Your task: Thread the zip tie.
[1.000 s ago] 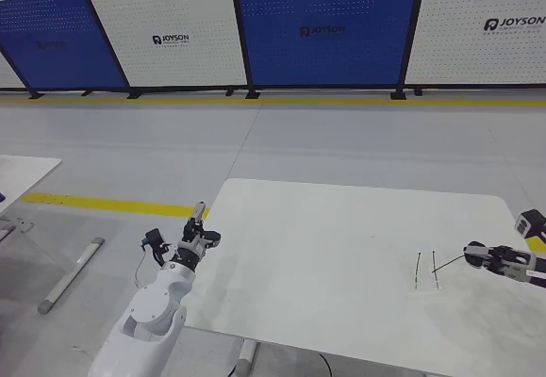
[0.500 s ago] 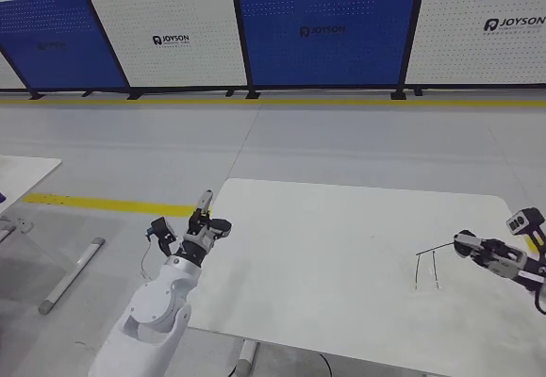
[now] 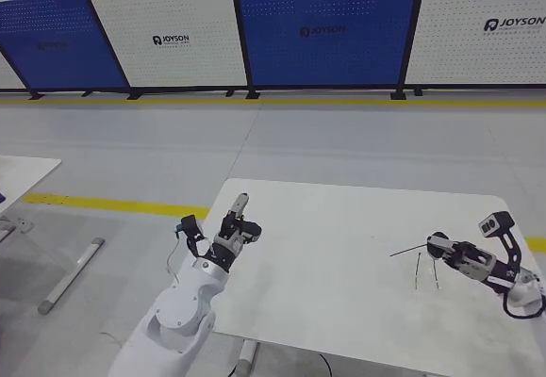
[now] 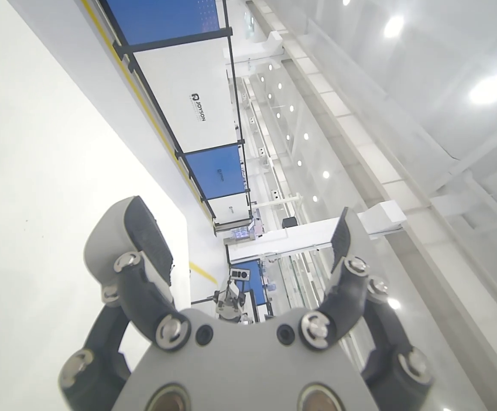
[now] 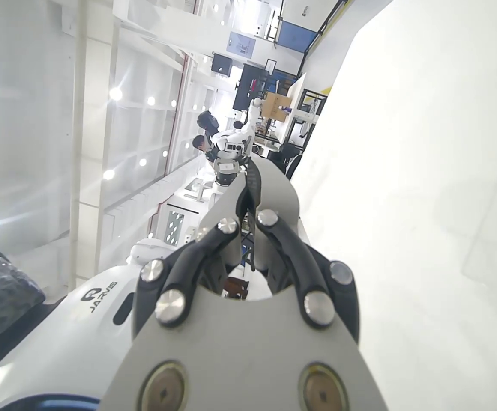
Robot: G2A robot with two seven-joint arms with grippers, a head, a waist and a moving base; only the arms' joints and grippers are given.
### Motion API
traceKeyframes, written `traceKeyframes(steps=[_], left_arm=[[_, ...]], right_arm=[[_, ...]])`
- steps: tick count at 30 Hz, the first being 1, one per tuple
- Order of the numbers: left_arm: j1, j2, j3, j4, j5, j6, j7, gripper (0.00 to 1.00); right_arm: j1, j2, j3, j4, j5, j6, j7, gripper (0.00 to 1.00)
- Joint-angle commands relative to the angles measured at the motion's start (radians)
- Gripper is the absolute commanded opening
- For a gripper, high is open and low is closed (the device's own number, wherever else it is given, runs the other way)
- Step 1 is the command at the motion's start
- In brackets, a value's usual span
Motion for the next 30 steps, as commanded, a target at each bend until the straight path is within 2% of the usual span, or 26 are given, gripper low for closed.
traceKeyframes(steps=[1,2,4,6,9,12,16,19,21,30], left_arm=[[0.0,0.0,0.0,0.0,0.0,0.0,0.0,1.0],[0.0,0.0,0.0,0.0,0.0,0.0,0.0,1.0],[-0.001,0.0,0.001,0.001,0.003,0.0,-0.001,1.0],[-0.002,0.001,0.008,0.003,0.025,-0.012,-0.032,1.0],[-0.002,-0.001,0.038,-0.017,0.041,-0.026,-0.064,1.0],[-0.032,-0.003,0.093,-0.022,0.073,0.002,-0.109,1.0],[-0.08,-0.011,0.203,-0.013,0.141,0.027,-0.144,1.0],[-0.117,-0.018,0.267,0.017,0.169,0.044,-0.151,1.0],[-0.139,-0.023,0.3,0.047,0.184,0.048,-0.132,1.0],[-0.143,-0.025,0.306,0.055,0.184,0.048,-0.123,1.0]], right_arm=[[0.0,0.0,0.0,0.0,0.0,0.0,0.0,0.0],[-0.001,0.0,0.002,0.0,0.0,0.0,-0.012,0.0],[-0.013,-0.004,0.004,-0.024,-0.028,0.0,-0.096,0.0],[-0.028,-0.01,-0.002,-0.055,-0.017,0.0,-0.133,0.0],[-0.049,-0.026,-0.022,-0.112,-0.026,0.0,-0.205,0.0],[-0.057,-0.046,-0.055,-0.154,-0.075,0.0,-0.277,0.0],[-0.056,-0.073,-0.096,-0.173,-0.103,0.0,-0.33,0.0],[-0.056,-0.092,-0.122,-0.167,-0.12,0.0,-0.334,0.0],[-0.049,-0.102,-0.141,-0.14,-0.132,0.0,-0.317,0.0],[-0.049,-0.102,-0.141,-0.14,-0.132,0.0,-0.317,0.0]])
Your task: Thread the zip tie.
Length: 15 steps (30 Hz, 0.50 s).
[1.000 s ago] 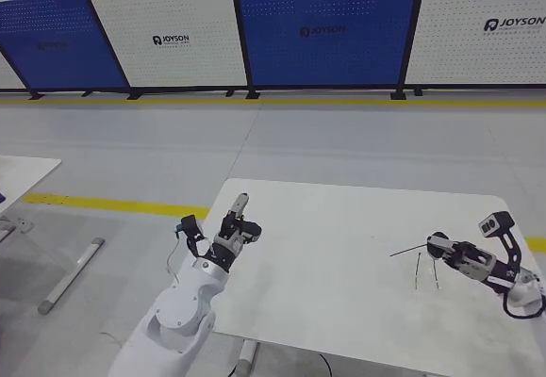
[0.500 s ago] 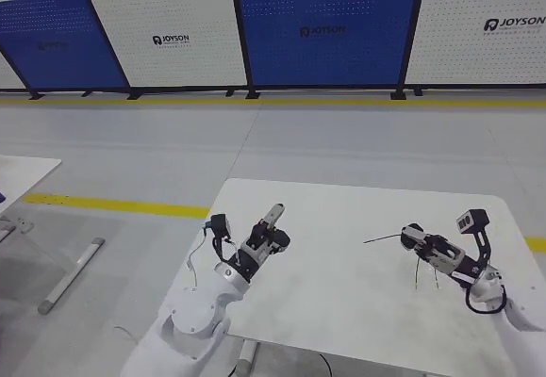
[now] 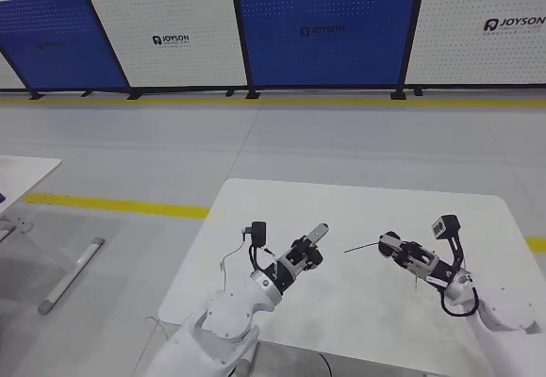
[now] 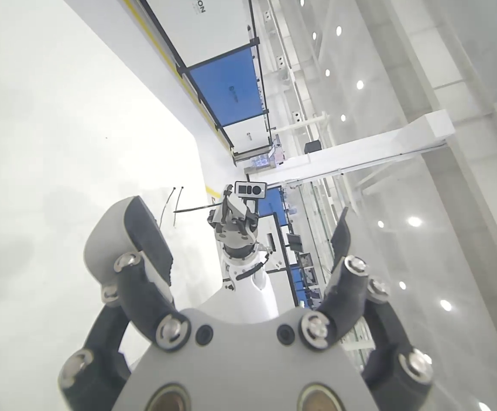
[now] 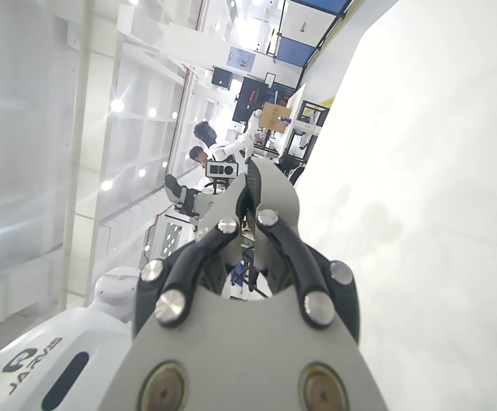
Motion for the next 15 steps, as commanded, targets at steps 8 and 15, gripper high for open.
traceKeyframes(steps=[8,15], left_arm=[[-0.006,-0.011,0.021,0.049,-0.055,-0.017,0.052,1.0],[-0.079,-0.034,0.106,0.176,-0.069,-0.005,0.103,1.0]], right_arm=[[-0.065,-0.022,0.027,-0.083,0.088,0.0,-0.067,0.0],[-0.099,-0.058,0.019,-0.102,0.058,0.0,-0.103,0.0]])
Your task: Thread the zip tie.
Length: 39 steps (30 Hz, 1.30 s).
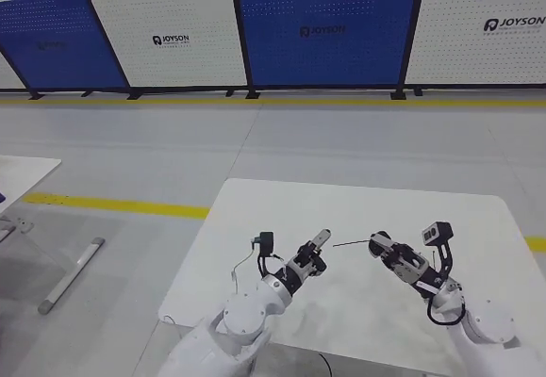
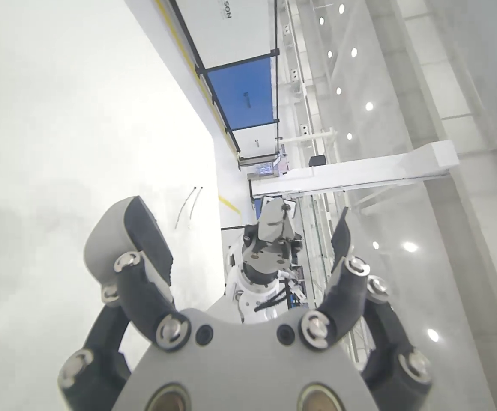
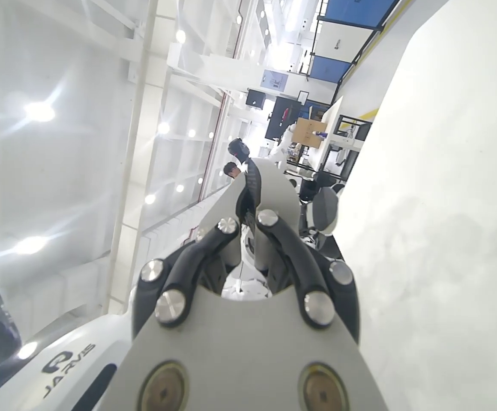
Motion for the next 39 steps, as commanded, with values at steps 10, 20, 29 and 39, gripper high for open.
traceKeyframes(steps=[10,20,29,39], left_arm=[[-0.001,0.0,0.006,0.0,0.001,-0.003,-0.011,1.0],[-0.025,-0.013,0.035,0.01,-0.078,-0.026,-0.042,1.0],[-0.025,-0.013,0.035,0.01,-0.078,-0.026,-0.042,1.0],[-0.077,-0.036,0.08,0.067,-0.034,-0.065,0.097,1.0]], right_arm=[[-0.003,-0.001,-0.001,-0.001,-0.014,0.001,-0.021,0.0],[0.014,-0.032,-0.08,0.005,-0.132,0.0,-0.128,0.0],[0.014,-0.032,-0.08,0.005,-0.132,0.0,-0.128,0.0],[0.014,-0.032,-0.08,0.005,-0.132,0.0,-0.128,0.0]])
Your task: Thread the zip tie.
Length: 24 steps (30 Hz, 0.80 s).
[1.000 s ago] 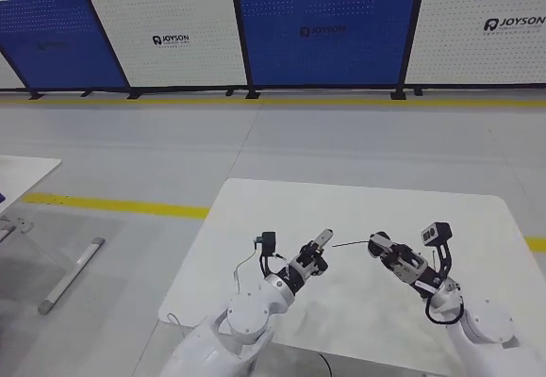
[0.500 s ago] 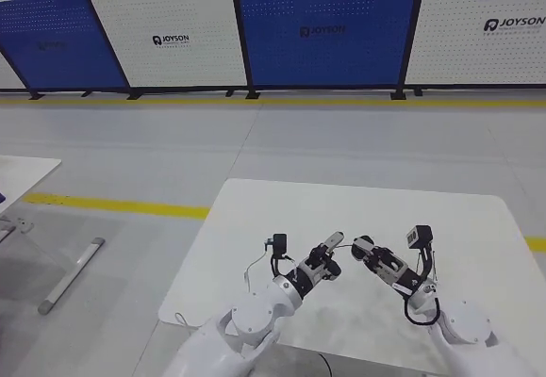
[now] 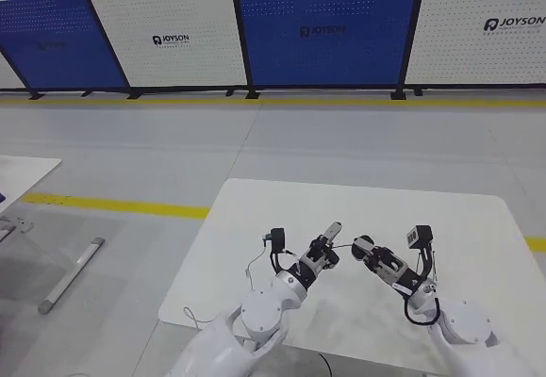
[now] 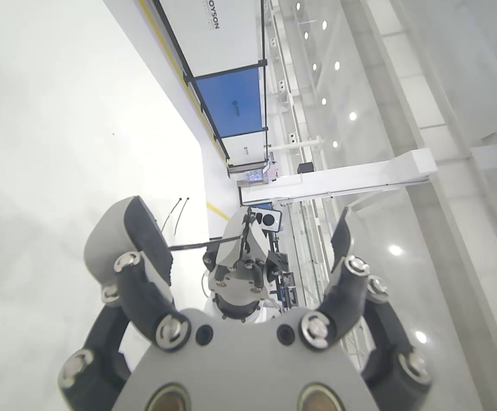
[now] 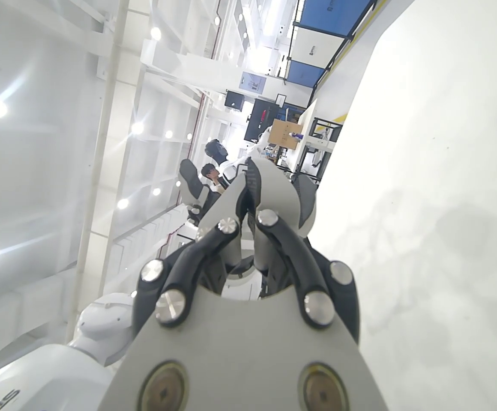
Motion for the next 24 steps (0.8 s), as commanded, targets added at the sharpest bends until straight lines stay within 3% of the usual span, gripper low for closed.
traceKeyframes(steps=[1,8,11,16,17,19,23,24], left_arm=[[0.001,0.0,-0.001,-0.001,0.0,0.0,-0.002,1.0],[0.003,0.001,0.004,0.004,0.029,-0.003,-0.007,1.0],[0.011,0.002,0.01,0.007,0.08,-0.031,0.0,1.0],[0.022,0.001,0.003,0.015,0.076,-0.079,-0.018,1.0],[0.023,0.001,0.0,0.015,0.073,-0.085,-0.021,0.76],[0.026,0.0,-0.006,0.016,0.065,-0.092,-0.023,0.45],[0.023,-0.002,-0.016,0.017,0.032,-0.086,-0.044,0.0],[0.021,-0.002,-0.018,0.019,0.03,-0.085,-0.048,0.0]], right_arm=[[0.0,0.0,0.0,0.0,0.0,0.0,0.0,0.0],[0.0,0.0,0.0,0.0,0.0,0.0,0.0,0.0],[0.0,0.0,0.0,0.0,0.0,0.0,0.0,0.0],[0.0,0.0,0.0,0.0,0.0,0.0,0.0,0.0],[0.0,0.0,0.0,0.0,0.0,0.0,0.0,0.0],[0.0,0.0,0.0,0.0,0.0,0.0,0.0,0.0],[0.0,0.0,0.0,0.0,0.0,0.0,0.0,0.0],[0.0,0.0,0.0,0.0,0.0,0.0,0.0,0.0]])
